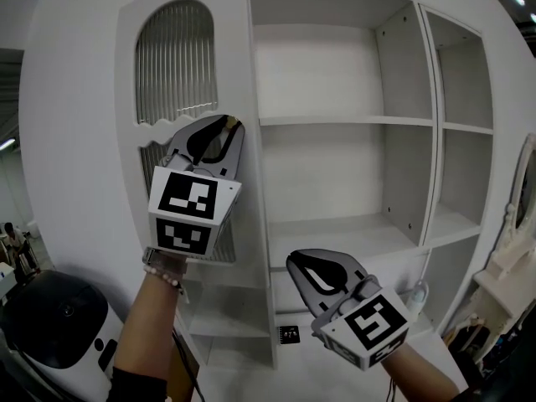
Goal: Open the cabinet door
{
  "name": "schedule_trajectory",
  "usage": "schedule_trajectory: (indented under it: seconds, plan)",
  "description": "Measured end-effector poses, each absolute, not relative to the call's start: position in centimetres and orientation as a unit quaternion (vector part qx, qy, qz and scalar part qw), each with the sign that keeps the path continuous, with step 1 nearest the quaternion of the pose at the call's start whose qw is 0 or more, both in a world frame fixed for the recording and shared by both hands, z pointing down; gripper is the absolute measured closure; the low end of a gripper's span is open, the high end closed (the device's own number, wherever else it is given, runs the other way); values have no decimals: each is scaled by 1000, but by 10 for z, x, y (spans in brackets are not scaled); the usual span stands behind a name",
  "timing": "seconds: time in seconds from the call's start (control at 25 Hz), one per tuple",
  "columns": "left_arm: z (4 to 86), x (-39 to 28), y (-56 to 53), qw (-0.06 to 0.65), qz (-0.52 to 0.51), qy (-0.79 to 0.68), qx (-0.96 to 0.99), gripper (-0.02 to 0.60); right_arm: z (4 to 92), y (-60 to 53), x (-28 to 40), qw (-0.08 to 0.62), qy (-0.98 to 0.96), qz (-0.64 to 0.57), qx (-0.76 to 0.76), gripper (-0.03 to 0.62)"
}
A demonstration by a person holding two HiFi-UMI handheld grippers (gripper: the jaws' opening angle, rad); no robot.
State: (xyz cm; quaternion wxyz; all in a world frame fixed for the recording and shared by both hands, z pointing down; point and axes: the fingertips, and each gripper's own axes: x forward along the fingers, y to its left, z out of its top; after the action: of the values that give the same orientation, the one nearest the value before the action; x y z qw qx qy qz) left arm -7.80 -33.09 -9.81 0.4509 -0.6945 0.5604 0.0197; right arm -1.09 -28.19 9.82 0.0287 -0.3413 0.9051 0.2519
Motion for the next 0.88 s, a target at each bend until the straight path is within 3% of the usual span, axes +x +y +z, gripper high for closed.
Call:
schedule_trajectory:
  seconds: [0.36,0.88]
  plan:
    - [-99,-80,-311,450,20,557,-698,508,119,-288,-23,15,923,218,-318,563]
    - [-101,-85,-282,444,32,557,-701,508,142,-288,-54,-9,937,207,-280,468]
